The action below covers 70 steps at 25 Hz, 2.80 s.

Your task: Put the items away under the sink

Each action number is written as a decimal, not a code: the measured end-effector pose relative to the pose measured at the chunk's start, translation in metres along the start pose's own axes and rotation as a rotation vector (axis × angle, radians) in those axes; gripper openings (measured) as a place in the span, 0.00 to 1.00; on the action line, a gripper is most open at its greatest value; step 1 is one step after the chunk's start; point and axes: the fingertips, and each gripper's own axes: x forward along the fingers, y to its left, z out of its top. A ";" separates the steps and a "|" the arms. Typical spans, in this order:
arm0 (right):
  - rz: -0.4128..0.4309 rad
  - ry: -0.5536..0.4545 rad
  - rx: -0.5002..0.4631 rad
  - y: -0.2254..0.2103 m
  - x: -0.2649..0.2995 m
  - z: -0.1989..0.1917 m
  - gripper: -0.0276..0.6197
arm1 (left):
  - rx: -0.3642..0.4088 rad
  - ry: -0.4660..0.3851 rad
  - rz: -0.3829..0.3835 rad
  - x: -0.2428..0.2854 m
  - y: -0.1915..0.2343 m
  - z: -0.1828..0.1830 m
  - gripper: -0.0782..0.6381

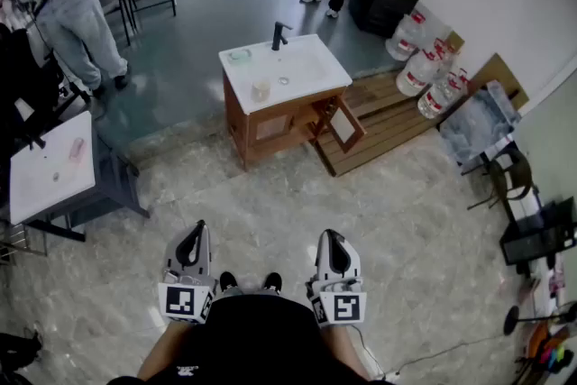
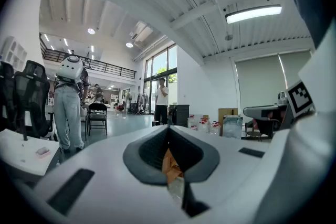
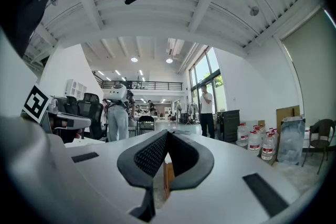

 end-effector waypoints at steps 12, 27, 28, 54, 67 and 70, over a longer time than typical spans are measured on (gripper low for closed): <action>-0.003 0.011 0.012 0.001 -0.002 -0.002 0.06 | 0.012 -0.007 -0.012 0.002 -0.004 0.000 0.12; 0.005 0.016 0.019 -0.001 0.001 0.003 0.17 | 0.008 0.002 -0.022 0.005 -0.008 -0.005 0.12; 0.008 0.012 0.014 -0.001 0.001 0.004 0.19 | 0.009 -0.001 -0.023 0.005 -0.009 -0.005 0.12; 0.034 0.008 0.094 0.026 0.004 0.008 0.69 | -0.008 0.011 -0.047 -0.007 0.017 -0.004 0.12; -0.013 0.027 0.076 0.060 -0.003 0.004 0.69 | -0.012 0.013 -0.111 -0.011 0.041 -0.008 0.12; -0.023 0.027 0.079 0.058 -0.002 0.001 0.69 | -0.015 0.017 -0.116 -0.008 0.043 -0.010 0.12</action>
